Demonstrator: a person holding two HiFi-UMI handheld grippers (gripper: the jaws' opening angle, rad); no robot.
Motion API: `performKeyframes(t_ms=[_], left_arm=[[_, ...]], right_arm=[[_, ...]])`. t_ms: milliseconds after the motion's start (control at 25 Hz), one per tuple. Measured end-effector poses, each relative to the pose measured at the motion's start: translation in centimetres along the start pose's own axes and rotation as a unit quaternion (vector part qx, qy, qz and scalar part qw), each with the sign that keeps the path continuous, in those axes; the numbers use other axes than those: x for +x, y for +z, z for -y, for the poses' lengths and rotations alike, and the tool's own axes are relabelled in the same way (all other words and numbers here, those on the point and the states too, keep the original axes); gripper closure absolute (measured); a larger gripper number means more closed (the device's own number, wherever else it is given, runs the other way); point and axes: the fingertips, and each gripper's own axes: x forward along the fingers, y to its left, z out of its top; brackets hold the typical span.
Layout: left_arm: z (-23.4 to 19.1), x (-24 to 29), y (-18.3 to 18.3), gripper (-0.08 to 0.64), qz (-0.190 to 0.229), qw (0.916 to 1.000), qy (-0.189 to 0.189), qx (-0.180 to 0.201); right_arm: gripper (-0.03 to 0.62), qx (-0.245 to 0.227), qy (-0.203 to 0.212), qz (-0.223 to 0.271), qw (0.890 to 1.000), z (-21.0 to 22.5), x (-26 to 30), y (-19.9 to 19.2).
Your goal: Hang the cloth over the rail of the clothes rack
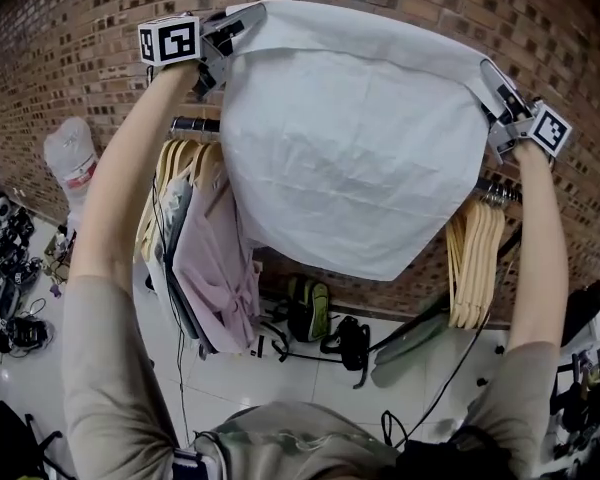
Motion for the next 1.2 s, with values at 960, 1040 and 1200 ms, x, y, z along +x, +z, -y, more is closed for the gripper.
performKeyframes(t_ms=[960,1040,1200], left_arm=[[-8.3,3.1,-18.7,0.551,-0.151,0.9816,0.068,-0.096],[-8.4,2.9,-18.9,0.551,-0.155,0.9801,0.072,-0.101],[-8.4,2.5,-18.6,0.551,-0.143,0.9815,0.071,-0.106]], right_arm=[[0.581,0.107,-0.189,-0.138,0.966,13.5,-0.5,-17.4],[0.581,0.103,-0.196,-0.143,0.965,13.7,-0.7,-17.4],[0.58,0.099,-0.188,-0.124,0.969,13.3,-0.6,-16.7]])
